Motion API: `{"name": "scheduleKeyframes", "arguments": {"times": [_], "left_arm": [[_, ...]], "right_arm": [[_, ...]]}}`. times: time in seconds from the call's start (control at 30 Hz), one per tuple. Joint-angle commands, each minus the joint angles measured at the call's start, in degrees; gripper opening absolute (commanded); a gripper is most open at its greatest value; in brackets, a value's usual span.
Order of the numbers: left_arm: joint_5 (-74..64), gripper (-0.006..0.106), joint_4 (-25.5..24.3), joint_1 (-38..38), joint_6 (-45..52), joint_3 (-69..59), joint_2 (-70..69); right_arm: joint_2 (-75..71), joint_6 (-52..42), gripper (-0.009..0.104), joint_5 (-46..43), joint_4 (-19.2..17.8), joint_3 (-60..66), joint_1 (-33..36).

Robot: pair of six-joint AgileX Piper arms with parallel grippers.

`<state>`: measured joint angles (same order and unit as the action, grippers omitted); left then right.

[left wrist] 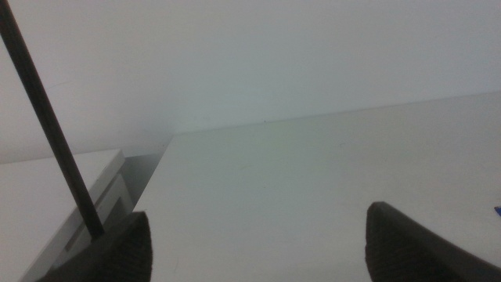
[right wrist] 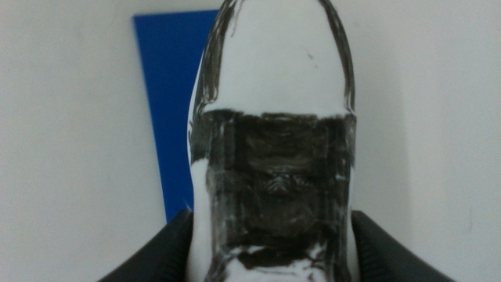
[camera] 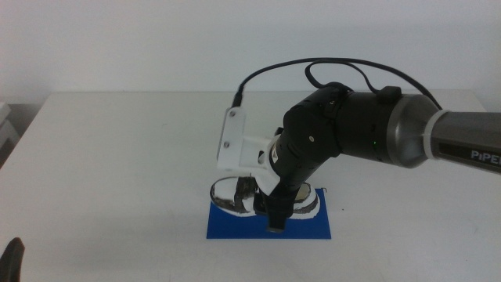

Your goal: Use one arm to grab the shoe from the table and place it on the mat.

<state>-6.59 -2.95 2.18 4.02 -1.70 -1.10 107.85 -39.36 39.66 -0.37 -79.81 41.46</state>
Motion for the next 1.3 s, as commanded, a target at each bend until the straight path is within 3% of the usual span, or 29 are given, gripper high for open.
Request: {"name": "scheduleKeyframes", "arguments": {"times": [0.0, 0.13, 0.27, 1.1, 1.13, 1.27], "left_arm": [[4.6, 0.094, 0.5, -0.3, -0.3, -0.3, -0.4], [4.6, 0.094, 0.5, -0.3, -0.3, -0.3, -0.4], [4.6, 0.094, 0.5, -0.3, -0.3, -0.3, -0.4], [4.6, 0.094, 0.5, -0.3, -0.3, -0.3, -0.4], [4.6, 0.094, 0.5, -0.3, -0.3, -0.3, -0.4], [4.6, 0.094, 0.5, -0.3, -0.3, -0.3, -0.4]], "right_arm": [[-2.9, -7.3, -0.004, -2.6, 0.9, -1.5, -0.4], [-2.3, -9.4, -0.004, -3.1, 5.5, -1.5, -1.5], [-1.2, -9.3, -0.004, -4.3, 7.1, -1.5, -2.3], [4.8, -9.6, -0.001, -6.7, 6.9, -1.5, -3.0], [4.8, -9.6, 0.053, -6.5, 6.9, -1.5, -3.0], [4.0, -9.2, 0.074, -6.7, 7.0, -1.5, -3.0]]}}
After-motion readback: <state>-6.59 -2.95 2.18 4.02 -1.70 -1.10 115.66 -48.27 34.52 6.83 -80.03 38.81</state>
